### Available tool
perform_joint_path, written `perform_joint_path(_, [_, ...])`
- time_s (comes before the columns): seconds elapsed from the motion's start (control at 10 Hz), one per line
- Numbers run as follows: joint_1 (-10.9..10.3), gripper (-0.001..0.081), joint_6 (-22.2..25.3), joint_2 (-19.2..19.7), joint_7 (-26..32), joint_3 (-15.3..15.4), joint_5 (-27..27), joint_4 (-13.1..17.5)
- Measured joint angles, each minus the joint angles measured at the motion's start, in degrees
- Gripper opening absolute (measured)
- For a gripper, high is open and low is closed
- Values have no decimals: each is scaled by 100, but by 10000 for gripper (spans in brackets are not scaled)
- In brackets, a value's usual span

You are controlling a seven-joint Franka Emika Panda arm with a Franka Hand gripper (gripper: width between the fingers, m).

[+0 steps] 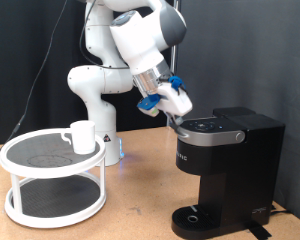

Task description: Make a cup of coffee with the keurig machine

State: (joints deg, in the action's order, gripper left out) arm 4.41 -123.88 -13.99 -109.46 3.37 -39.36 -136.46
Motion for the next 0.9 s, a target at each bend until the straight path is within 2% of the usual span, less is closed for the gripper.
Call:
perform_joint_path(0.2, [-23, 0, 386, -373, 51, 14, -101, -76])
perform_joint_path(0.5, [-93, 0, 328, -810, -363, 103, -842, -166])
perform_joint_path(0.7, [-76, 0, 456, -811, -213, 61, -730, -194])
perform_joint_path(0.9, [79, 0, 1054, -920, -218, -175, -433, -308])
